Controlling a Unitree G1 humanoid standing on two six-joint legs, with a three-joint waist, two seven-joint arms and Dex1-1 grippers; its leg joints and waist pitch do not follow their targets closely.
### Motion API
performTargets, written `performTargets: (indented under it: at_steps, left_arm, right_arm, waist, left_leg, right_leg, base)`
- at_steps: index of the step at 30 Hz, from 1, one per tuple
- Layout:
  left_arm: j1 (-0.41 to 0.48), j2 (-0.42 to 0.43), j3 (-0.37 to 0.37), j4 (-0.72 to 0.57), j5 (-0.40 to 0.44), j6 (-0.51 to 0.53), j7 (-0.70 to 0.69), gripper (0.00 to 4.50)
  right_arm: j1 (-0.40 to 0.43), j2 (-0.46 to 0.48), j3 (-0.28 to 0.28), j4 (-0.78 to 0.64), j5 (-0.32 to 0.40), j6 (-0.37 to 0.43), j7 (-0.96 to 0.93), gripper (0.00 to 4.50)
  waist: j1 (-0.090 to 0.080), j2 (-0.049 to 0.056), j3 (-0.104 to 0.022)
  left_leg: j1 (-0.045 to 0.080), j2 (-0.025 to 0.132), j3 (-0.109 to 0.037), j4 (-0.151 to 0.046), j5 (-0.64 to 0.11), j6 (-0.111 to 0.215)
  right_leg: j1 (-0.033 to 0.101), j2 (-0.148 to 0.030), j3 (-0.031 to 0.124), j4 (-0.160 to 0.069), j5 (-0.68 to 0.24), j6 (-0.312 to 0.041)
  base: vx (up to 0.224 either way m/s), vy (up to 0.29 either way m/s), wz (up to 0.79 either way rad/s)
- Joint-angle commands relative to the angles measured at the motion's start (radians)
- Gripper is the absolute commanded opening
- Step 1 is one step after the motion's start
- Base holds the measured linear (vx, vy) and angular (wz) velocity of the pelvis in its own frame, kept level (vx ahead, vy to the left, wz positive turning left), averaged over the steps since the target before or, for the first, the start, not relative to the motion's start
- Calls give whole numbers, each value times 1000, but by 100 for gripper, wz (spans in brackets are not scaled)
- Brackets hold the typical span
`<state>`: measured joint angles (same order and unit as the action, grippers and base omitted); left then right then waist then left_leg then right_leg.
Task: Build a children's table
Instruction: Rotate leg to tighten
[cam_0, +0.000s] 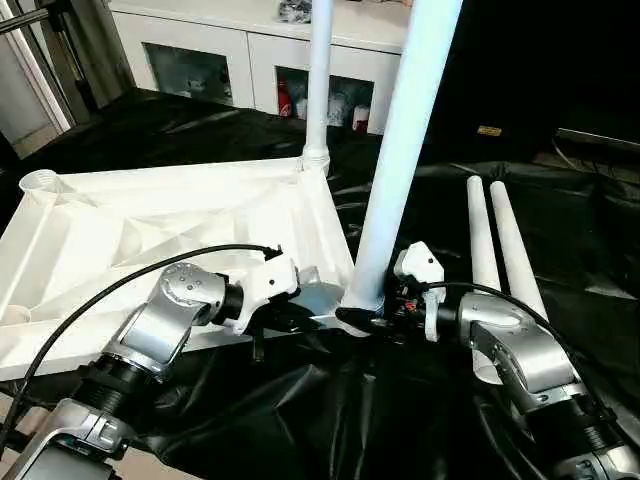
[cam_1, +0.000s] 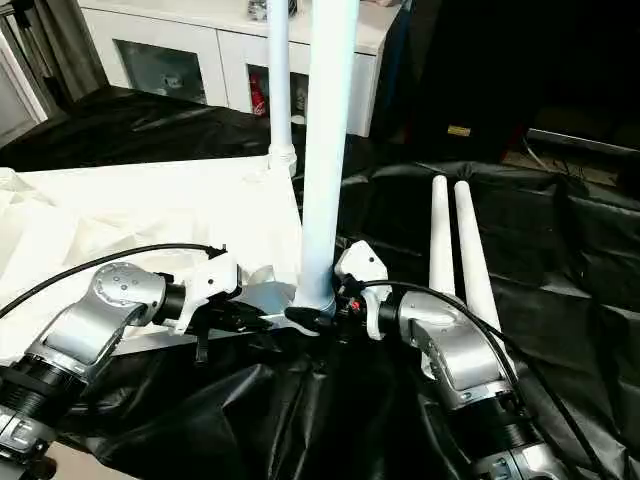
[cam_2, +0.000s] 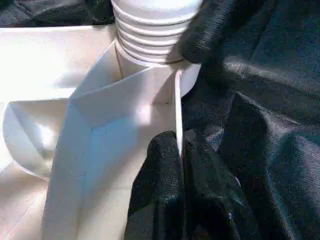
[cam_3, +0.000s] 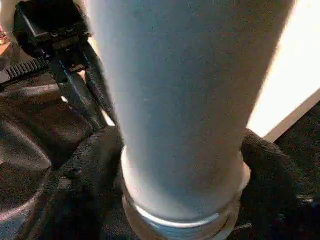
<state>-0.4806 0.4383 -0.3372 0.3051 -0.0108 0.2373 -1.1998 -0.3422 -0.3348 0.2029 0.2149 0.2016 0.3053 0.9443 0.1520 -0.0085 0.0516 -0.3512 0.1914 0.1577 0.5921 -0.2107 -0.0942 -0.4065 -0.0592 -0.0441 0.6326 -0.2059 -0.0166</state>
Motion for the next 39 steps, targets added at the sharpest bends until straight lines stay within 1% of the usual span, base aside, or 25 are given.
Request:
performTargets:
  at_steps: [1,5,9,11,13,15,16,17,18,19,20,21,22,23,24,25,26,28,31,33,34,35,36,38,39]
  left_arm:
    - [-17,-24,0,-13,-39,-44,-18,0]
    - [-14,-24,-1,-14,-39,-43,-18,0]
    - [-9,-30,4,-17,-42,-45,-10,0]
    - [-16,-48,14,-7,-37,-41,26,0]
    - [-36,-73,19,23,-5,-20,99,0]
    - [-67,-105,23,69,28,29,182,0]
    - [-90,-142,37,105,37,42,247,0]
    - [-105,-166,47,128,40,47,289,0]
    - [-135,-210,62,169,47,59,365,0]
    - [-135,-210,62,169,47,59,365,0]
    - [-164,-252,79,210,53,79,444,0]
    - [-212,-319,102,280,58,105,556,0]
    - [-225,-336,105,300,59,105,581,0]
    - [-225,-336,105,300,59,105,581,0]
    - [-236,-354,100,318,62,90,591,0]
    - [-245,-374,96,333,66,71,591,0]
    - [-246,-380,95,334,66,67,586,0]
    - [-242,-380,88,330,64,68,559,0]
    - [-237,-371,83,327,65,62,539,0]
    - [-222,-341,70,317,64,48,481,0]
    - [-211,-324,60,305,64,22,450,0]
    - [-204,-313,53,297,65,2,431,0]
    - [-196,-303,47,286,58,-11,403,0]
    - [-187,-290,43,270,49,-2,372,0]
    - [-167,-266,35,244,37,-31,316,0]
  right_arm:
    - [11,-4,-4,-6,9,8,2,305]
    - [12,-1,-4,-4,6,6,-3,284]
    - [19,17,-9,5,2,0,-32,278]
    - [18,41,-17,26,-13,-4,-88,277]
    - [12,79,-33,58,-30,3,-171,277]
    - [-1,130,-56,100,-40,10,-268,277]
    - [-19,173,-78,139,-43,19,-348,277]
    - [-32,201,-93,165,-45,25,-401,277]
    - [-64,245,-120,227,-54,25,-510,277]
    - [-64,245,-120,227,-54,25,-510,277]
    - [-95,279,-137,285,-63,22,-590,277]
    - [-152,326,-138,373,-84,-8,-674,277]
    - [-169,339,-136,396,-87,-19,-689,277]
    - [-169,339,-136,396,-87,-19,-689,277]
    - [-187,353,-136,414,-85,-29,-692,277]
    - [-204,367,-141,423,-81,-41,-684,332]
    - [-207,370,-141,419,-79,-46,-674,346]
    - [-209,371,-148,416,-85,-55,-658,356]
    - [-209,360,-143,418,-94,-71,-650,390]
    - [-200,321,-126,392,-96,-98,-580,390]
    - [-188,301,-113,366,-93,-101,-533,390]
    - [-181,288,-105,349,-91,-103,-504,390]
    - [-174,274,-97,336,-87,-102,-479,390]
    - [-165,254,-87,316,-84,-102,-445,390]
    - [-149,217,-71,278,-78,-96,-384,390]
  waist:
    - [0,-4,-69]
    - [0,-4,-68]
    - [0,-4,-68]
    - [-2,-4,-67]
    - [-4,-4,-66]
    - [-7,-5,-64]
    - [-8,-2,-63]
    - [-12,-3,-59]
    - [-10,0,-60]
    - [-14,0,-60]
    - [-10,1,-60]
    - [-17,0,-56]
    - [-13,1,-61]
    - [-13,-1,-63]
    - [-9,-1,-65]
    - [-9,-2,-64]
    - [-8,-3,-65]
    - [-6,-1,-68]
    - [-8,0,-66]
    - [-8,-2,-65]
    - [-7,2,-65]
    - [-7,-1,-65]
    - [-8,1,-65]
    - [-7,-1,-63]
    - [-7,1,-62]
  left_leg:
    - [-4,29,-1,-57,-19,52]
    - [-4,29,-1,-58,-28,51]
    - [-4,29,-1,-59,-28,48]
    - [-5,29,-1,-60,-34,43]
    - [-5,28,-1,-61,-38,34]
    - [0,27,-1,-65,-68,16]
    - [0,28,-2,-67,-80,6]
    - [-1,26,-1,-69,-93,2]
    - [4,26,-2,-70,-116,-14]
    - [4,25,-1,-70,-123,-19]
    - [4,26,-5,-73,-136,-24]
    - [4,23,0,-72,-148,-31]
    - [9,23,-3,-73,-153,-35]
    - [7,23,-3,-71,-141,-32]
    - [3,25,-3,-69,-113,-21]
    - [0,25,-3,-69,-108,-15]
    - [-5,22,-3,-68,-95,-2]
    - [-8,23,-3,-66,-69,15]
    - [-6,24,-3,-68,-90,18]
    - [-7,24,-3,-69,-100,21]
    - [-6,25,-4,-69,-105,21]
    - [-7,25,-4,-69,-109,27]
    - [-7,26,-3,-69,-102,29]
    - [-7,27,-2,-69,-102,32]
    - [-8,27,-4,-71,-107,33]
  right_leg:
    - [65,-75,43,-55,31,-223]
    - [65,-75,43,-57,16,-222]
    - [65,-75,43,-57,8,-217]
    - [64,-76,44,-59,-4,-214]
    - [64,-76,43,-62,-23,-209]
    - [61,-77,43,-71,-96,-195]
    - [60,-79,43,-73,-130,-192]
    - [59,-77,44,-78,-156,-185]
    - [56,-80,44,-84,-209,-174]
    - [54,-80,45,-86,-229,-171]
    - [58,-83,44,-89,-261,-156]
    - [51,-80,46,-93,-274,-154]
    - [50,-81,45,-95,-286,-151]
    - [53,-81,46,-92,-264,-152]
    - [55,-80,47,-84,-191,-159]
    - [56,-80,46,-82,-167,-161]
    - [60,-79,45,-81,-139,-160]
    - [62,-80,44,-75,-89,-168]
    - [61,-80,43,-79,-114,-172]
    - [62,-82,44,-81,-136,-168]
    - [61,-82,43,-83,-144,-167]
    - [64,-81,44,-83,-145,-161]
    - [61,-81,45,-82,-133,-165]
    - [62,-82,45,-83,-147,-165]
    - [62,-83,44,-85,-161,-164]
  base:
    - [0,0,0]
    - [0,0,0]
    - [0,0,0]
    - [0,0,0]
    - [0,0,0]
    - [0,0,0]
    - [0,0,0]
    - [0,0,0]
    - [0,0,0]
    - [0,0,0]
    - [0,0,0]
    - [0,0,0]
    - [0,0,0]
    - [0,0,0]
    - [0,0,0]
    - [0,0,0]
    - [0,0,0]
    - [0,0,0]
    - [0,0,0]
    - [0,0,0]
    - [0,0,0]
    - [0,0,0]
    - [0,0,0]
    - [0,0,0]
    - [0,0,0]
